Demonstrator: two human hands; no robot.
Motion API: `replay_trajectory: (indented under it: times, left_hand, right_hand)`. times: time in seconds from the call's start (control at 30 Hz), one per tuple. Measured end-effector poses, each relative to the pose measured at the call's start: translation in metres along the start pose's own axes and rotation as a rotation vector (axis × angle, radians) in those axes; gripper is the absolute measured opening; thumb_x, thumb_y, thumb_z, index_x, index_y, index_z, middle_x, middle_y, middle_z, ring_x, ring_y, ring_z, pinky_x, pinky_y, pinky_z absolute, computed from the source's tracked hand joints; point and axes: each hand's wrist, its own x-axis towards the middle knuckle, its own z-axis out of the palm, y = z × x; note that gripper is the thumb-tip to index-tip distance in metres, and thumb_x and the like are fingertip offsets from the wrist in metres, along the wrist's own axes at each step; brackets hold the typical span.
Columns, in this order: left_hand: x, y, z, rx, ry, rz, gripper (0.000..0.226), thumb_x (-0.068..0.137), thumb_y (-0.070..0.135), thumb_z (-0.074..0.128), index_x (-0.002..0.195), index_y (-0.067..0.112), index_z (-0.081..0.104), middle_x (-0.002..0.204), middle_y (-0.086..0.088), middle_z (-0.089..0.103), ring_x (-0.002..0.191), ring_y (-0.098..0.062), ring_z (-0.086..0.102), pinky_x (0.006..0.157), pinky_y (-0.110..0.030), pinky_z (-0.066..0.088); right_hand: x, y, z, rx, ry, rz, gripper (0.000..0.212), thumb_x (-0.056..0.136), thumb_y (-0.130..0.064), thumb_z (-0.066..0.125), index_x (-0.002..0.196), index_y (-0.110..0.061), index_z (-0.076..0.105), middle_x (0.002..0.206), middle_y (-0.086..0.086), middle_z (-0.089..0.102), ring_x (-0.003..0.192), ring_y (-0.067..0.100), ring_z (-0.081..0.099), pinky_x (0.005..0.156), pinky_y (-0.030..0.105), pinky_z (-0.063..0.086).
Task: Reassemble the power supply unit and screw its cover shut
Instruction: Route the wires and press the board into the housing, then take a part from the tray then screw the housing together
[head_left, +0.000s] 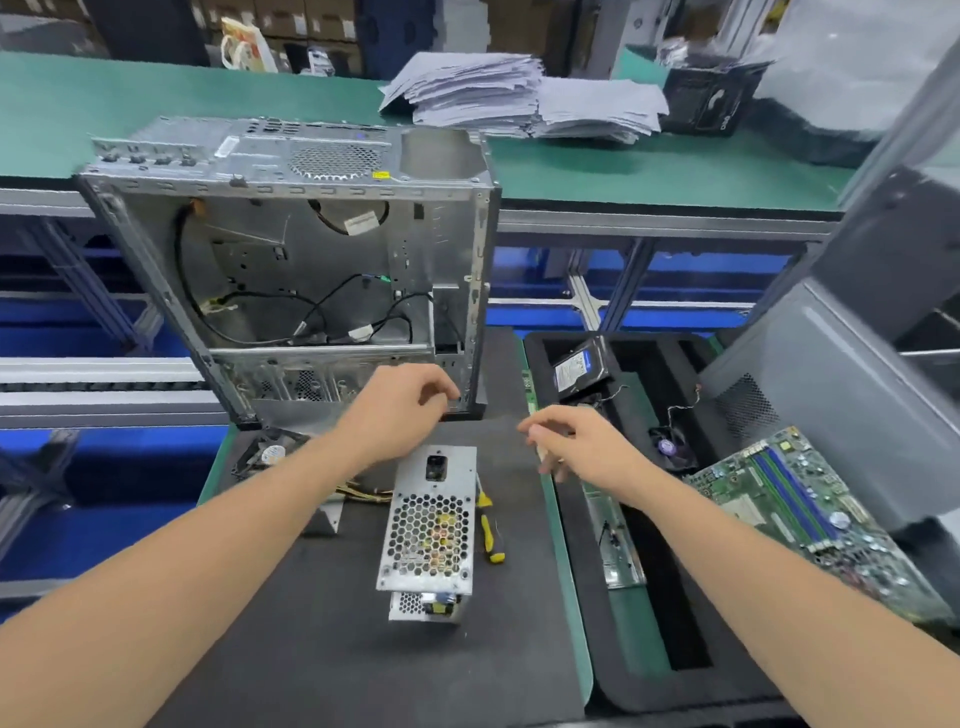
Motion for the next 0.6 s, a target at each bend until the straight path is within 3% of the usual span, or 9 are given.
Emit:
replay_trajectory:
  times: [0.07,0.13,0.3,0.43,0.5,0.6]
  left_hand:
    - [-0.003,0.035,0.011,-0.026,-0.012,0.06,0.019,0.097,0.021,0.061,0.099,0.035,0.073,0.084,0.019,0.067,0.076,0.007,0.058,0.066,-0.008,0.038]
    - [-0.007,0.068,0.03,-0.024,-0.073,0.107,0.019,0.097,0.022,0.059,0.102,0.034,0.073,0.082,0.019,0.065,0.074,0.008,0.057,0.064,-0.007,0.037]
    - [-0.015,0.12,0.106,0.016,-0.288,0.184,0.024,0.098,0.018,0.052,0.11,0.028,0.071,0.097,0.009,0.069,0.078,-0.002,0.056,0.078,-0.031,0.052]
    - [-0.01,0.121,0.172,0.144,-0.41,0.122,0.028,0.1,0.013,0.049,0.117,0.025,0.067,0.107,0.004,0.06,0.103,-0.02,0.061,0.091,-0.041,0.053]
    - [-0.009,0.113,0.199,0.182,-0.399,0.065,0.026,0.1,0.016,0.052,0.122,0.023,0.064,0.119,-0.001,0.057,0.112,-0.026,0.059,0.097,-0.041,0.05]
    - [-0.015,0.094,0.229,0.249,-0.246,0.036,0.028,0.1,0.022,0.057,0.129,0.021,0.06,0.127,-0.002,0.055,0.117,-0.027,0.055,0.101,-0.042,0.044]
  right_hand:
    - [-0.003,0.02,-0.017,-0.021,0.021,0.069,0.016,0.105,-0.022,0.059,0.11,-0.022,0.075,0.102,0.001,0.076,0.073,0.023,0.075,0.063,0.035,0.061]
    - [-0.008,0.043,-0.03,-0.062,0.033,0.134,0.014,0.103,-0.021,0.061,0.105,-0.022,0.075,0.099,0.006,0.077,0.071,0.024,0.075,0.065,0.037,0.062]
    - [-0.023,0.102,-0.055,-0.189,0.011,0.24,0.014,0.099,-0.013,0.063,0.095,-0.019,0.074,0.084,0.009,0.077,0.072,0.027,0.077,0.072,0.041,0.066]
    - [-0.032,0.137,-0.069,-0.285,-0.052,0.262,0.014,0.1,-0.011,0.064,0.095,-0.022,0.071,0.08,0.002,0.078,0.07,0.018,0.078,0.081,0.041,0.065]
    - [-0.033,0.148,-0.074,-0.329,-0.072,0.257,0.015,0.098,-0.009,0.064,0.098,-0.022,0.071,0.085,0.001,0.079,0.073,0.013,0.078,0.085,0.038,0.064]
    - [-0.032,0.159,-0.076,-0.362,-0.079,0.253,0.019,0.097,-0.005,0.062,0.105,-0.017,0.074,0.091,-0.002,0.078,0.08,0.011,0.077,0.087,0.035,0.062]
